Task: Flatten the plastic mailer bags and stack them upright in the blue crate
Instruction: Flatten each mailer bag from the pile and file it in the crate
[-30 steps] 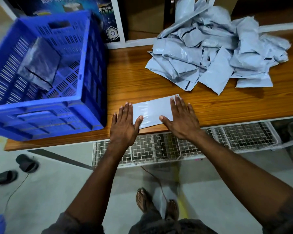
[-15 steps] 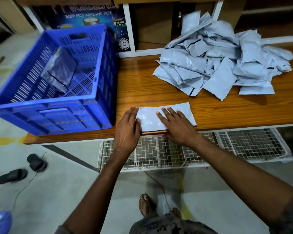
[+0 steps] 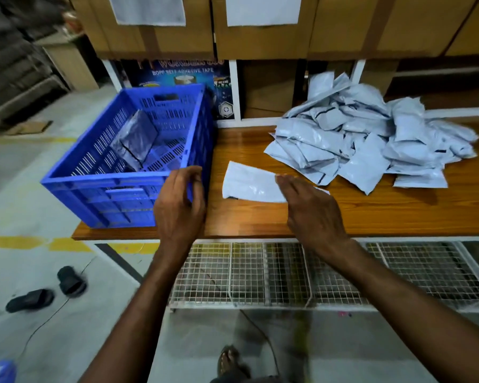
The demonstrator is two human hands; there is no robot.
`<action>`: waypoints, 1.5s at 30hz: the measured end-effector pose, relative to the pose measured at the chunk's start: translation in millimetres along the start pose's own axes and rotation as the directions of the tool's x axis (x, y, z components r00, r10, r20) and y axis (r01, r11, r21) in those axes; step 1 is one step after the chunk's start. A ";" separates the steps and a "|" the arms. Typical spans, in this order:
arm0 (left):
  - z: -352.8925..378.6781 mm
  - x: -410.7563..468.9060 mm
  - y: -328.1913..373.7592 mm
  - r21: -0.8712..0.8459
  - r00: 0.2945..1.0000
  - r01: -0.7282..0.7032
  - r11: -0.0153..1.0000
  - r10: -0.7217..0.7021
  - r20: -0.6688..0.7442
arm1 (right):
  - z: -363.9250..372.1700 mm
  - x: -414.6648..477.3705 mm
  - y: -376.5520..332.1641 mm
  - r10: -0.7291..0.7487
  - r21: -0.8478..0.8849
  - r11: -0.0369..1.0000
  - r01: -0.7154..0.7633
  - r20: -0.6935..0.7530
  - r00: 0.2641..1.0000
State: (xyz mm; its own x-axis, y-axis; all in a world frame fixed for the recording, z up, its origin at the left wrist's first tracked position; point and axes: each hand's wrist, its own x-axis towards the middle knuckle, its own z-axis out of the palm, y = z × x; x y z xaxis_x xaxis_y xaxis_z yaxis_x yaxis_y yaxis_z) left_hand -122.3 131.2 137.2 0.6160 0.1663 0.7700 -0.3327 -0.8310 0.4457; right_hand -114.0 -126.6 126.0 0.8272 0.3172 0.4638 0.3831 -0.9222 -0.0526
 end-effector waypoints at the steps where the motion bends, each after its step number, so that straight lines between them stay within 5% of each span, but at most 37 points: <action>1: -4.0 10.4 -8.9 0.017 1.000 0.017 1.000 -0.016 -0.022 | -5.9 10.8 -7.5 0.004 -0.004 1.000 -0.004 -0.061 0.998; 9: -34.0 89.5 -117.0 0.197 0.983 0.169 0.966 -0.180 0.038 | -26.3 124.9 -94.6 0.104 0.383 0.923 -0.029 -0.176 0.979; 14: -46.3 150.2 -202.8 0.335 0.957 0.108 0.936 -0.189 0.219 | -13.2 230.6 -150.2 0.197 0.669 0.724 -0.168 0.032 0.980; 23: -50.8 213.8 -326.0 0.363 0.733 -0.238 0.901 -0.079 0.675 | 82.7 357.0 -249.8 0.176 0.435 0.827 -0.356 0.402 0.899; 28: -35.7 209.4 -343.7 0.347 0.692 -0.381 0.857 0.016 0.721 | 167.0 398.3 -276.2 0.398 0.337 0.669 -0.663 0.591 0.701; 32: -35.4 208.5 -346.3 0.333 0.683 -0.416 0.846 0.049 0.729 | 217.5 415.4 -285.4 0.518 0.369 0.550 -0.749 0.552 0.653; 36: -33.4 208.5 -347.2 0.342 0.664 -0.433 0.834 0.038 0.747 | 242.8 425.2 -287.4 0.390 0.420 0.569 -0.707 0.619 0.681; 40: -32.3 208.6 -349.0 0.332 0.682 -0.402 0.853 0.037 0.730 | 264.7 435.7 -283.6 0.195 0.600 0.465 -0.651 0.648 0.736; 45: -32.5 208.0 -349.6 0.313 0.699 -0.367 0.876 0.038 0.714 | 263.6 429.2 -275.5 0.078 0.564 0.586 -0.583 0.676 0.732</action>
State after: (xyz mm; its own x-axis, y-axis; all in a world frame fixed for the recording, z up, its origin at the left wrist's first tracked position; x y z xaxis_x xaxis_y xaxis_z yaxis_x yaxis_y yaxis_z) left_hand 99.0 473.6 156.4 0.9277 -0.2943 0.2298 -0.2944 -0.9550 -0.0347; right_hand 243.9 321.9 106.5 0.9136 0.3102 -0.2627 -0.0261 -0.6001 -0.7995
